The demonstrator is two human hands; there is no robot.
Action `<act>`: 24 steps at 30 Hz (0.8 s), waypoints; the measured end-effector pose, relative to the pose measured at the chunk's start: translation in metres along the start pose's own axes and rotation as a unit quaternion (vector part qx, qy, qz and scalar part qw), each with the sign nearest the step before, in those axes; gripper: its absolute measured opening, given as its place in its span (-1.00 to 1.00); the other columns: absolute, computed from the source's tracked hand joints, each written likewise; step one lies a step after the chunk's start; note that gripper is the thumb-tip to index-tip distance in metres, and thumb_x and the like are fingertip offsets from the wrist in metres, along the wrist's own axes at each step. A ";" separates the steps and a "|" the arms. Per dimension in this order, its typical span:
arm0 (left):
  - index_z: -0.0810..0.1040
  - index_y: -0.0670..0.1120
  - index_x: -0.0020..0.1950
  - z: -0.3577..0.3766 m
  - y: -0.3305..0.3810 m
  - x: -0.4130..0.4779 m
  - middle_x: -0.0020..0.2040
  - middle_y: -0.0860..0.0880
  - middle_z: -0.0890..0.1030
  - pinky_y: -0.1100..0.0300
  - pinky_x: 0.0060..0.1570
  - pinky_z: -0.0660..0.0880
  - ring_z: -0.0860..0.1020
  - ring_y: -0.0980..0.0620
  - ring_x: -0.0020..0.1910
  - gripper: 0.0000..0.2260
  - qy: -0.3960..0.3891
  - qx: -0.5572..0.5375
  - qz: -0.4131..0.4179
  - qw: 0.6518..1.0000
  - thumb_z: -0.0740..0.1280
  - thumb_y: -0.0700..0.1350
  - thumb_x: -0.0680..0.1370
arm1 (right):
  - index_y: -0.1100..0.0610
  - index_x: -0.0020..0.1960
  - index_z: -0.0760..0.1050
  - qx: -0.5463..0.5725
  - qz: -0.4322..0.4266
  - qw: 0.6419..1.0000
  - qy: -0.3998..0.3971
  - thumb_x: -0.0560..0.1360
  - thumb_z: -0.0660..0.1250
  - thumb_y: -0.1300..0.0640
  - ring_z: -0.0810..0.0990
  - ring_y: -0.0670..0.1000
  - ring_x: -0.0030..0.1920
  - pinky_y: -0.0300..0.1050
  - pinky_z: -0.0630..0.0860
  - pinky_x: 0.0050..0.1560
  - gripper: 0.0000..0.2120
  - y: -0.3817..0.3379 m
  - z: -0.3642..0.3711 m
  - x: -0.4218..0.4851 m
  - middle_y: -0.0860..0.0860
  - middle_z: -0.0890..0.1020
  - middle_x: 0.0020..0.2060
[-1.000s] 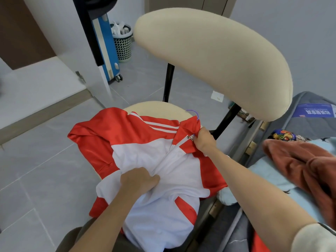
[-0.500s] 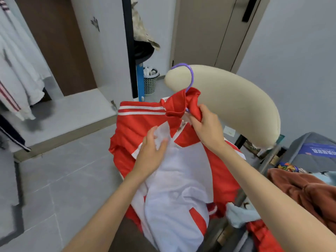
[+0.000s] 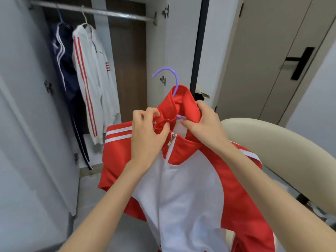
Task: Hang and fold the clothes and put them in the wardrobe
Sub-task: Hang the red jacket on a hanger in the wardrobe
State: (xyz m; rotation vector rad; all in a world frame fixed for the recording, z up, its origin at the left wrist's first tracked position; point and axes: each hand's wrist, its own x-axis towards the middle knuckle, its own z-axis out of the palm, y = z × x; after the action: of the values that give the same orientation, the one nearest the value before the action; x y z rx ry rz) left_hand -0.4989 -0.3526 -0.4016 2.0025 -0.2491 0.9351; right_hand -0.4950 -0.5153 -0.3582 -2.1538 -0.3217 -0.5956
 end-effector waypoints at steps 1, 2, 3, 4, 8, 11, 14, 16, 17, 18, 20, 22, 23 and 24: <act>0.48 -0.03 -0.02 -0.007 -0.010 0.007 -0.01 -0.02 0.38 0.05 -0.12 0.55 0.51 0.00 -0.07 -0.85 -0.002 0.027 0.017 0.999 0.42 -0.08 0.50 | -0.02 -0.10 0.40 0.001 0.001 1.000 -0.012 0.39 0.45 -0.03 0.54 -0.11 -0.25 -0.04 0.47 -0.22 -0.76 -0.004 0.012 0.006 -0.16 0.56 -0.31; 0.50 -0.05 -0.05 -0.013 -0.021 0.014 -0.03 -0.02 0.39 0.03 -0.13 0.54 0.50 -0.01 -0.08 -0.89 -0.005 0.052 0.029 0.998 0.40 -0.09 0.52 | 0.00 -0.09 0.41 0.004 0.001 1.000 -0.023 0.40 0.45 -0.04 0.55 -0.04 -0.24 0.02 0.48 -0.18 -0.75 -0.008 0.024 0.014 -0.13 0.55 -0.31; 0.51 -0.06 -0.06 -0.017 -0.033 0.020 -0.03 -0.03 0.40 0.02 -0.13 0.52 0.50 -0.02 -0.08 -0.91 -0.009 0.069 0.033 0.997 0.40 -0.10 0.53 | 0.02 -0.08 0.41 0.004 0.001 0.999 -0.033 0.40 0.45 -0.05 0.55 0.00 -0.23 0.05 0.49 -0.15 -0.74 -0.011 0.036 0.021 -0.12 0.54 -0.31; 0.51 -0.07 -0.05 -0.021 -0.045 0.027 -0.02 -0.04 0.39 0.02 -0.12 0.52 0.49 -0.03 -0.08 -0.90 -0.015 0.075 0.031 0.997 0.40 -0.10 0.52 | 0.02 -0.08 0.42 0.003 0.001 0.999 -0.040 0.40 0.46 -0.04 0.55 0.02 -0.22 0.07 0.50 -0.14 -0.74 -0.014 0.048 0.029 -0.12 0.54 -0.32; 0.42 -0.01 0.09 -0.033 -0.082 0.058 0.07 0.02 0.36 0.23 -0.14 0.52 0.51 0.08 -0.18 -0.64 -0.055 0.050 -0.015 0.997 0.51 -0.06 0.42 | 0.02 -0.08 0.42 0.005 0.012 0.998 -0.065 0.41 0.47 0.04 0.55 -0.01 -0.23 0.02 0.49 -0.15 -0.77 -0.025 0.085 0.068 -0.14 0.54 -0.32; 0.42 0.02 0.12 -0.051 -0.092 0.092 0.04 0.04 0.37 0.17 -0.21 0.51 0.50 0.07 -0.26 -0.68 -0.051 0.071 -0.036 0.996 0.47 -0.10 0.46 | -0.02 -0.13 0.42 0.016 0.033 0.994 -0.100 0.39 0.46 0.10 0.53 -0.03 -0.24 -0.04 0.47 -0.18 -0.78 -0.042 0.098 0.099 -0.15 0.53 -0.32; 0.49 -0.01 0.12 -0.079 -0.087 0.134 -0.01 0.01 0.38 0.13 -0.18 0.54 0.48 0.08 -0.26 -0.79 -0.049 0.103 -0.028 0.993 0.41 -0.14 0.52 | -0.03 -0.13 0.44 0.042 0.046 0.992 -0.113 0.38 0.47 0.15 0.51 -0.17 -0.30 -0.16 0.41 -0.26 -0.78 -0.071 0.102 0.133 -0.16 0.54 -0.32; 0.53 -0.05 0.11 -0.102 -0.075 0.168 -0.03 0.00 0.40 0.11 -0.16 0.55 0.49 0.06 -0.23 -0.85 -0.049 0.112 -0.018 0.992 0.38 -0.15 0.55 | -0.01 -0.11 0.47 0.079 0.074 0.988 -0.114 0.36 0.48 0.18 0.50 -0.18 -0.31 -0.20 0.42 -0.25 -0.78 -0.099 0.098 0.158 -0.16 0.56 -0.31; 0.54 -0.06 0.10 -0.115 -0.067 0.186 -0.05 0.00 0.42 0.09 -0.15 0.55 0.49 0.05 -0.21 -0.87 -0.052 0.116 -0.019 0.992 0.37 -0.15 0.55 | -0.02 -0.12 0.47 0.098 0.092 0.984 -0.117 0.36 0.48 0.19 0.51 -0.16 -0.31 -0.20 0.44 -0.23 -0.78 -0.115 0.094 0.170 -0.15 0.56 -0.31; 0.53 -0.07 0.08 -0.127 -0.059 0.205 -0.07 0.01 0.43 0.08 -0.14 0.54 0.49 0.05 -0.19 -0.87 -0.060 0.119 -0.020 0.991 0.37 -0.15 0.55 | -0.03 -0.13 0.47 0.117 0.107 0.980 -0.122 0.36 0.48 0.21 0.52 -0.13 -0.29 -0.18 0.45 -0.21 -0.77 -0.132 0.091 0.183 -0.13 0.57 -0.30; 0.48 -0.05 0.09 -0.152 -0.041 0.242 -0.10 0.06 0.44 0.15 -0.16 0.50 0.45 0.08 -0.16 -0.80 -0.087 0.127 -0.028 0.988 0.42 -0.12 0.51 | -0.03 -0.10 0.48 0.153 0.127 0.972 -0.127 0.38 0.47 0.26 0.56 -0.05 -0.20 -0.10 0.50 -0.10 -0.75 -0.168 0.082 0.208 -0.07 0.60 -0.23; 0.41 -0.02 0.07 -0.174 -0.025 0.276 -0.10 0.07 0.44 0.28 -0.22 0.42 0.45 0.10 -0.15 -0.71 -0.103 0.136 -0.046 0.984 0.47 -0.08 0.47 | 0.04 -0.01 0.51 0.188 0.151 0.962 -0.131 0.40 0.45 0.30 0.62 0.08 -0.08 0.01 0.55 0.03 -0.74 -0.203 0.072 0.233 0.04 0.64 -0.11; 0.38 -0.01 0.04 -0.184 -0.017 0.291 -0.10 0.06 0.45 0.33 -0.26 0.38 0.45 0.11 -0.16 -0.69 -0.101 0.138 -0.056 0.984 0.48 -0.07 0.45 | 0.09 0.05 0.51 0.198 0.160 0.957 -0.135 0.40 0.44 0.31 0.63 0.13 -0.02 0.05 0.56 0.07 -0.72 -0.219 0.067 0.244 0.09 0.65 -0.05; 0.37 0.00 0.02 -0.194 -0.011 0.306 -0.11 0.06 0.47 0.36 -0.29 0.34 0.46 0.12 -0.17 -0.69 -0.097 0.139 -0.063 0.983 0.48 -0.07 0.45 | 0.13 0.10 0.51 0.205 0.166 0.954 -0.140 0.40 0.45 0.31 0.64 0.14 0.00 0.07 0.57 0.08 -0.70 -0.235 0.062 0.254 0.12 0.65 -0.02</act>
State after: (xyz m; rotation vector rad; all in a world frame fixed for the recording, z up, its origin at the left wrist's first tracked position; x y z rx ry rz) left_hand -0.3815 -0.1403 -0.1321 2.3422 -0.1010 0.7260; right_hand -0.3594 -0.3203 -0.0991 -1.8273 -0.2052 -0.0216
